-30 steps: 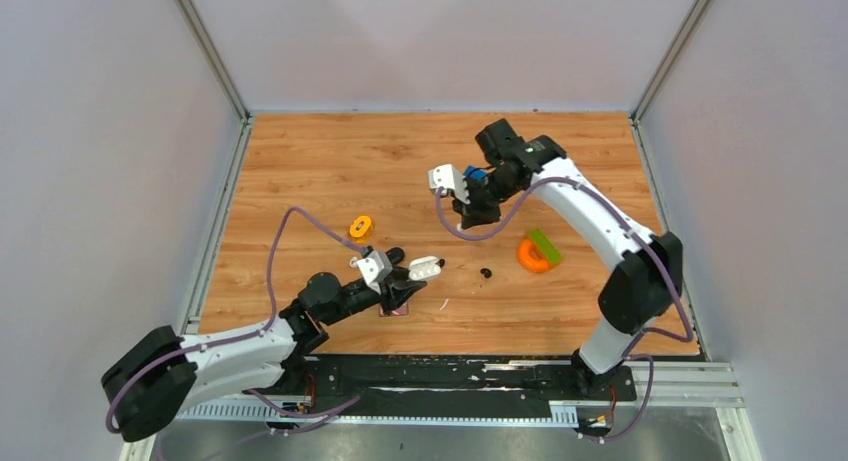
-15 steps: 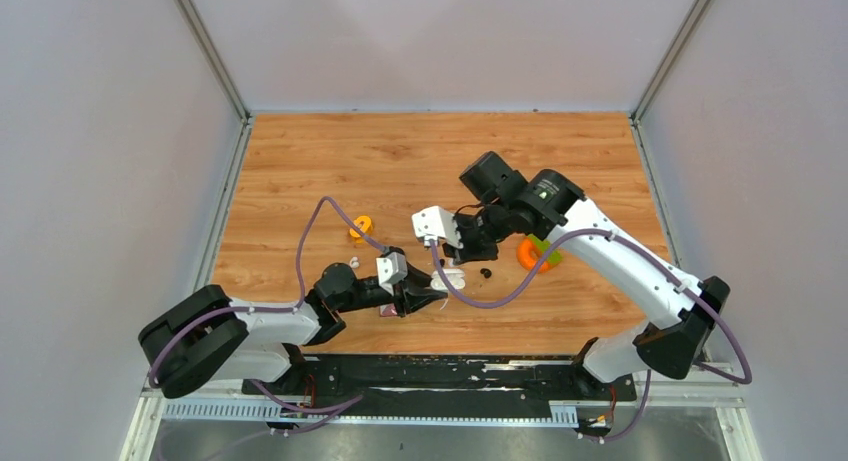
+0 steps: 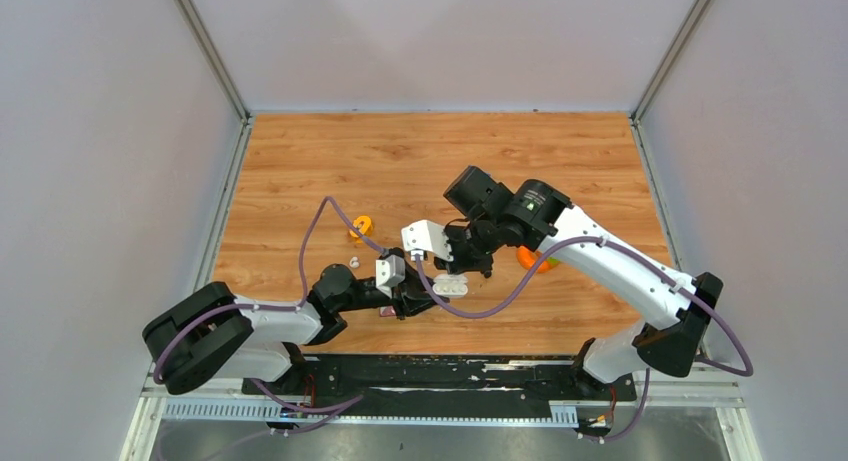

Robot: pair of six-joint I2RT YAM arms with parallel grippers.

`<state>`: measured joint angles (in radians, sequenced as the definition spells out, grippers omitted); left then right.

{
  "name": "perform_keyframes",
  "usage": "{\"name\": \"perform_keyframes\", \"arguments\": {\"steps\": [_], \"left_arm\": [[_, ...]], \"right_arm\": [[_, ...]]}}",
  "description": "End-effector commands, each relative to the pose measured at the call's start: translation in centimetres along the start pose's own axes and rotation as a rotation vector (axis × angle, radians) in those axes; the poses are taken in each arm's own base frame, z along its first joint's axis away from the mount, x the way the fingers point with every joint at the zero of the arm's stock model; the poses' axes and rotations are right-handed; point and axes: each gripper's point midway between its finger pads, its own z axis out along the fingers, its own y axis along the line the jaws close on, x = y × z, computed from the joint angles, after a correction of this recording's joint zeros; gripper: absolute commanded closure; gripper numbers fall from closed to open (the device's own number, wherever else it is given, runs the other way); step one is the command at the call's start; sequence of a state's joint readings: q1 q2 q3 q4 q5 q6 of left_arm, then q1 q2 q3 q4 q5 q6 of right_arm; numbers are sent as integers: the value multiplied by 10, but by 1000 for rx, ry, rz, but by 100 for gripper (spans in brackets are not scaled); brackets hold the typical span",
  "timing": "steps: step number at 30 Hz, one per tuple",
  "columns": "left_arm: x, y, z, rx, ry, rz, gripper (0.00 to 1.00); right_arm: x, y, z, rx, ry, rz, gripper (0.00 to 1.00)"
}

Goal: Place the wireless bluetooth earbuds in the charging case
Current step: Place the earbud in the charging case.

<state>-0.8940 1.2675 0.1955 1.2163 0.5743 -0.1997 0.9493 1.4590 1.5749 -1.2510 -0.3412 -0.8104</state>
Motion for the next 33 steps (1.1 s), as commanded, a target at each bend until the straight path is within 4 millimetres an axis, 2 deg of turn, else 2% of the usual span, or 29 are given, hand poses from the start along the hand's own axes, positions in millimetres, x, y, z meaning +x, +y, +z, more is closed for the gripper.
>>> {"name": "perform_keyframes", "arguments": {"steps": [1,7,11,14,18,33], "left_arm": [[-23,-1,5,19,-81,37,98],[-21,-2,7,28,-76,26,98],[-21,1,6,6,-82,11,99],[-23,3,5,-4,-100,-4,99],[-31,0,3,15,-144,-24,99],[-38,-4,2,53,-188,-65,99]], "right_arm": [[1,9,-12,18,8,15,100],[-4,1,-32,99,-2,-8,100],[-11,9,-37,76,-48,-15,100],[-13,21,-35,25,-81,-13,100],[-5,25,-25,9,-71,-10,99],[-6,24,-11,-13,-81,5,98]]}}
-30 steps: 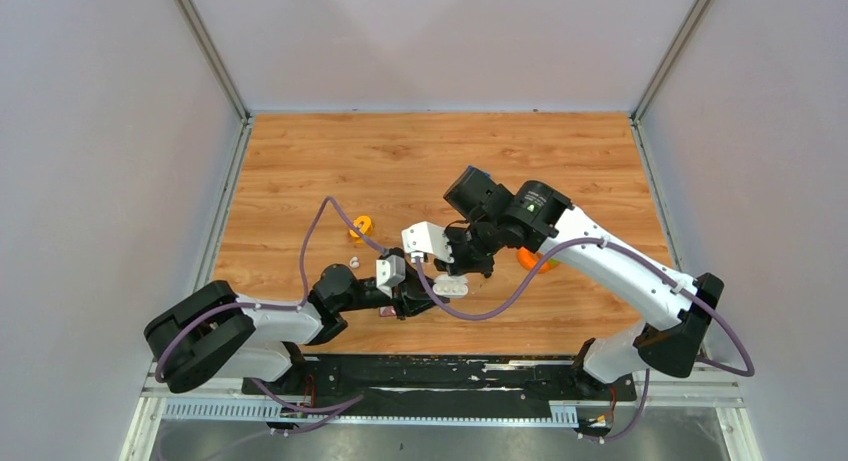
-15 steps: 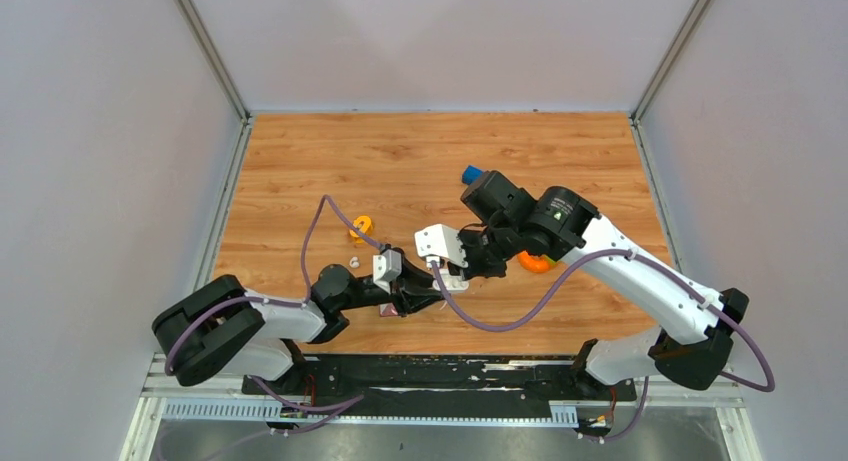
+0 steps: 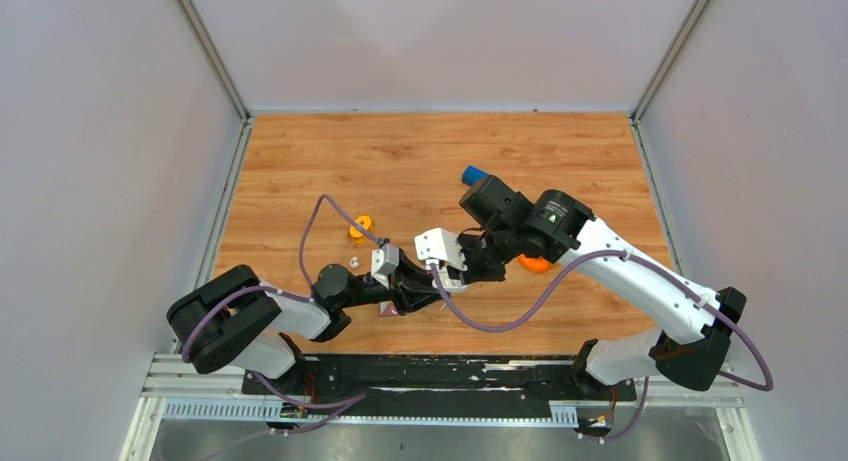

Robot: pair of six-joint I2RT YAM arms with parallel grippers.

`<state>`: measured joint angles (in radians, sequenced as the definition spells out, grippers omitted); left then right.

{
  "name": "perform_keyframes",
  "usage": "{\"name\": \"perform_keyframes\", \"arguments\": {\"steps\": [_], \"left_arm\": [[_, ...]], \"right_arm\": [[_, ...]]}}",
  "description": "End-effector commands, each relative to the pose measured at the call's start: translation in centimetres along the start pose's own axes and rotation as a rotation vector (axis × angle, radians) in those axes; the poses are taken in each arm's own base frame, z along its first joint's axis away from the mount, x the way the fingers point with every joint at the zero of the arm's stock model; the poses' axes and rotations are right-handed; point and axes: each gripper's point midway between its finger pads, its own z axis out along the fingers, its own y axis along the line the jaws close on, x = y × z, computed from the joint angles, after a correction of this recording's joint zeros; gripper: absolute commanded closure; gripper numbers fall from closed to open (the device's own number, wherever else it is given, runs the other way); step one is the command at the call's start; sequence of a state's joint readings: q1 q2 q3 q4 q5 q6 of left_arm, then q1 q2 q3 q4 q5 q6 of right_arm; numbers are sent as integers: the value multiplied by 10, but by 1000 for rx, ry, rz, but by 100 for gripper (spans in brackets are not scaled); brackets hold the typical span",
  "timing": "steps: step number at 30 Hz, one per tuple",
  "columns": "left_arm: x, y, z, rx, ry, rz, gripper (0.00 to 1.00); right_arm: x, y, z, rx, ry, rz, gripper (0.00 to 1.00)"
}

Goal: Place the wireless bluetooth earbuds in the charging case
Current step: Place the earbud in the charging case.

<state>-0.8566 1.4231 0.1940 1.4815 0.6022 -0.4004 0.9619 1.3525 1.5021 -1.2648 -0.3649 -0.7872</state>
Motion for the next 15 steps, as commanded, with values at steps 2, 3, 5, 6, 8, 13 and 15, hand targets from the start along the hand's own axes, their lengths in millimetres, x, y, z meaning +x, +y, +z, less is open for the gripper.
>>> {"name": "perform_keyframes", "arguments": {"steps": [2,3,5,6,8,13,15], "left_arm": [[-28,-11,1,51,-99,67,99],[-28,-12,1,52,-100,67,99],[-29,-12,1,52,-102,66,99],[-28,-12,1,50,-102,64,99],[-29,-12,1,50,-104,62,99],[-30,-12,1,51,-106,54,99],[-30,-12,1,49,-106,53,99]], "right_arm": [[-12,-3,7,-6,-45,5,98],[-12,-4,8,-4,-44,7,98],[-12,-7,8,6,-39,9,98],[-11,-7,8,9,-37,11,98],[-12,-9,8,17,-38,9,98],[-9,-10,10,32,-30,6,96],[-8,-10,11,31,-23,4,96]]}}
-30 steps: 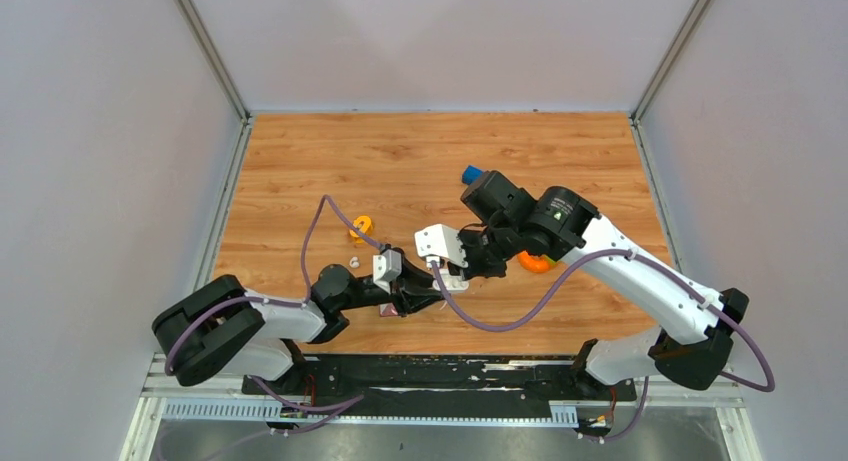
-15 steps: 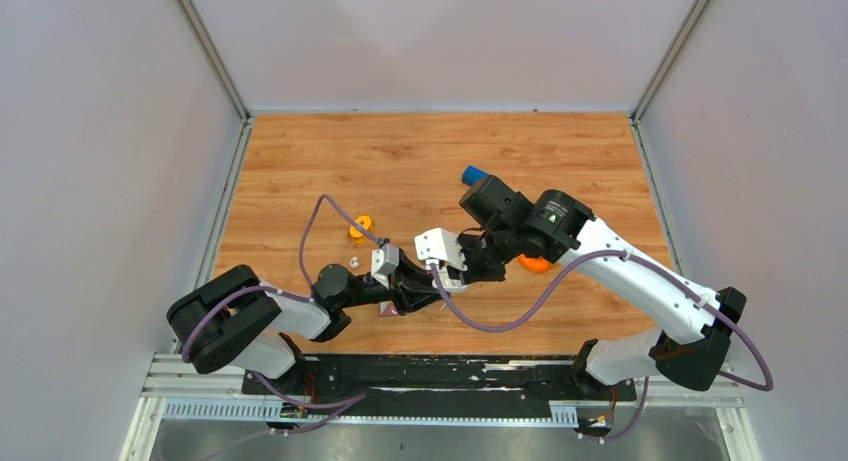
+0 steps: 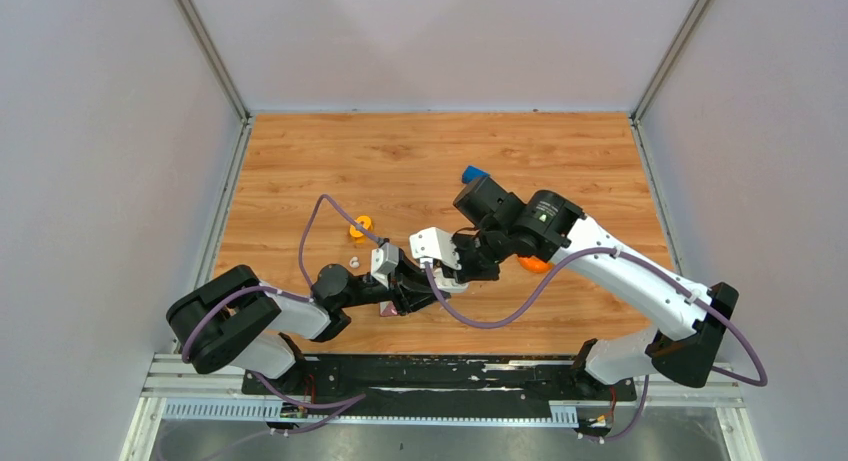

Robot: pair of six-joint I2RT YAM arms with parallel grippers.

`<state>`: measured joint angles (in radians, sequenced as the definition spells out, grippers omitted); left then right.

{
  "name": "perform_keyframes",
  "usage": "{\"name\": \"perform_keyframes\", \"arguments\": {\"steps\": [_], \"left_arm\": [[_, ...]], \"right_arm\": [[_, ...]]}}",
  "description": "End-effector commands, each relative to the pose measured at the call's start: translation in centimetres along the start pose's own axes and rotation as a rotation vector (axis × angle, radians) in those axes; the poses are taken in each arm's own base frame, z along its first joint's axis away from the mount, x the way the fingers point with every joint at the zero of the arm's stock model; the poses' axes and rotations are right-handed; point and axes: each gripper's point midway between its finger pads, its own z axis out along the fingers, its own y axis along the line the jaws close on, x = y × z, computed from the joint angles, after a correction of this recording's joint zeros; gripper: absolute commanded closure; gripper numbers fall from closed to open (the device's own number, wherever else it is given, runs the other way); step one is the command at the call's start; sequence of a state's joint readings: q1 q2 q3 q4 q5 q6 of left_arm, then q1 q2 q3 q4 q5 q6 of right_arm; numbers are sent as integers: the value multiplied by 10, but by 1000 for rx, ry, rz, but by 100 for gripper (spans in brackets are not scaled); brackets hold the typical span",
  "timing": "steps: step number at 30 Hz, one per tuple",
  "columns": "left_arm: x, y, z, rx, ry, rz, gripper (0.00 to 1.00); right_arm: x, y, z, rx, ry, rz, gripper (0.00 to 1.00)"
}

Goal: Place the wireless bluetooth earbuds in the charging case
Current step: Place the earbud in the charging case, then pick up the earbud from the center of the board.

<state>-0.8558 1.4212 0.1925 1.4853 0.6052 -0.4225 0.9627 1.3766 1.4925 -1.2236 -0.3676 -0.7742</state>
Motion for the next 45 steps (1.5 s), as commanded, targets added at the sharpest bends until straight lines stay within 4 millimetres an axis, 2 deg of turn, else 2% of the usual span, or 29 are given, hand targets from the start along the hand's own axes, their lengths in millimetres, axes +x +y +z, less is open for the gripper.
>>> {"name": "perform_keyframes", "arguments": {"steps": [1,20,27,35,41,43,45], "left_arm": [[-30,-10,1,43,-105,70,99],[-31,-5,1,18,-111,44,99],[-32,-2,-1,2,-117,48,100],[-31,-1,-1,0,-113,48,100],[-31,-1,-2,-2,-114,51,100],[-29,-1,-2,-2,-110,52,100],[-29,-2,-2,2,-109,56,100]], "right_arm": [[-4,-3,2,26,-12,-6,96],[0,-9,5,89,-6,-33,97],[7,-9,4,99,20,-22,90],[-10,-11,-23,154,-38,-48,72],[-11,-9,-23,142,-43,-51,72],[-18,-11,-36,162,-68,-55,72],[-31,-18,-58,190,-143,-50,71]]}}
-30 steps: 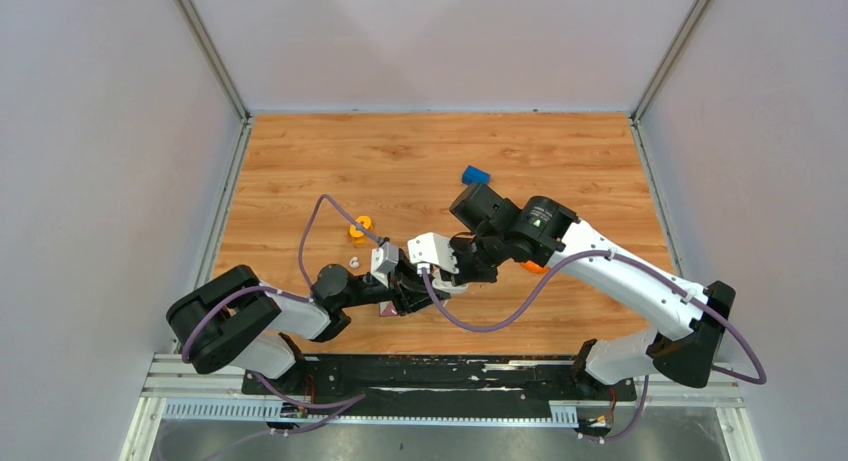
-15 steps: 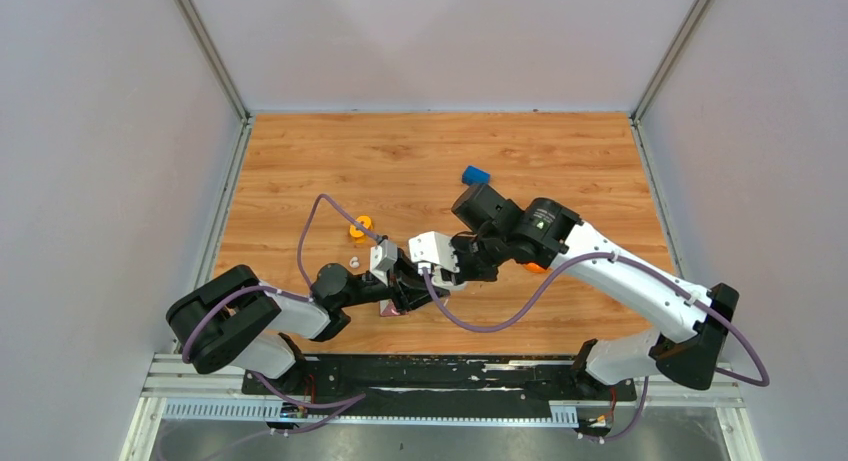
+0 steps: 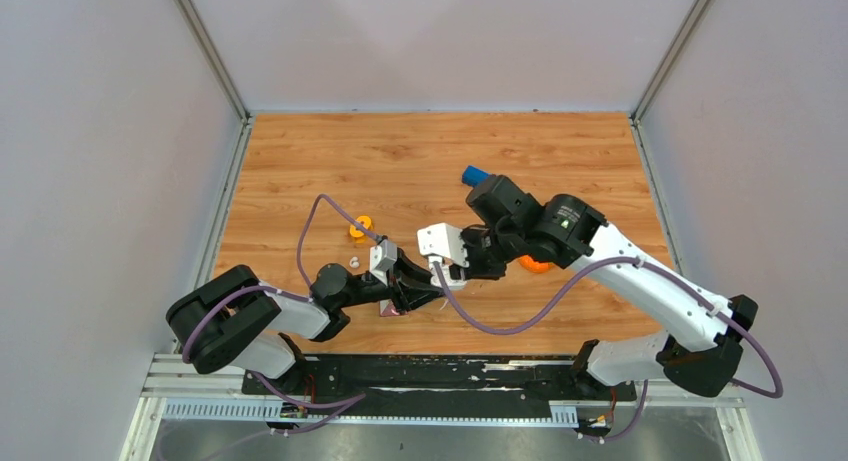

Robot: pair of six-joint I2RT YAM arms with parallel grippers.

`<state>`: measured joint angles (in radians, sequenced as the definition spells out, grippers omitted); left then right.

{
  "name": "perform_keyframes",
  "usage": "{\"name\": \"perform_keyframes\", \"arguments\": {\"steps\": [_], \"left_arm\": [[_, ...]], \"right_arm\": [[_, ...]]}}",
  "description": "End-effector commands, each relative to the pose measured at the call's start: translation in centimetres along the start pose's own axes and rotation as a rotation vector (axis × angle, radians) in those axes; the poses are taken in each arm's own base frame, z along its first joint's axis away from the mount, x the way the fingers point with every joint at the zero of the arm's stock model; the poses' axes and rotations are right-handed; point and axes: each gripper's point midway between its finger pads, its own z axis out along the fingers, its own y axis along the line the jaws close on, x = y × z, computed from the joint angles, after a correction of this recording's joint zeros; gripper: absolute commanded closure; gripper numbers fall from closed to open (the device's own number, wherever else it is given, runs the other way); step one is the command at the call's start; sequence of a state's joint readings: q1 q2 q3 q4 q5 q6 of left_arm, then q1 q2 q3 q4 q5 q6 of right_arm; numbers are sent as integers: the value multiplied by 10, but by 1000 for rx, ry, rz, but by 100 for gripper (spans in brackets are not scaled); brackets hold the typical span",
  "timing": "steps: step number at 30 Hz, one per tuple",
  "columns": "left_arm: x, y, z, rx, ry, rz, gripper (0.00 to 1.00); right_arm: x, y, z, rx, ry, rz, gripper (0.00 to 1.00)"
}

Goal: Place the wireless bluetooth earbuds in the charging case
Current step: Pick up the earbud from the center of the board.

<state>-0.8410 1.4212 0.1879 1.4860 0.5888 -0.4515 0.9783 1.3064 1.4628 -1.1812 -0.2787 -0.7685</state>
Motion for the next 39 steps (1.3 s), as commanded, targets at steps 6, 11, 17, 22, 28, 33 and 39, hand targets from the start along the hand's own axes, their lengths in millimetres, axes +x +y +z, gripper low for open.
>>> {"name": "perform_keyframes", "arguments": {"steps": [6,11,17,22,28,33,39], "left_arm": [[-35,-15,-3,50,-121,99,100],[-46,-21,-7,52,-149,117,100],[-61,-24,-12,18,-170,129,100],[-79,-10,-22,-139,-152,146,100],[-143,16,-46,-479,-137,133,100],[-204,13,-66,-651,-126,161,100],[-239,28,-129,-988,-122,219,100]], "right_arm": [[-18,-89,-92,240,-413,151,61],[26,-138,-65,220,-517,316,62],[62,-181,9,75,-562,453,67],[78,-195,58,15,-529,507,68],[60,-180,95,-78,-503,476,68],[39,-159,129,-146,-463,421,66],[10,-129,160,-221,-448,334,66]]}}
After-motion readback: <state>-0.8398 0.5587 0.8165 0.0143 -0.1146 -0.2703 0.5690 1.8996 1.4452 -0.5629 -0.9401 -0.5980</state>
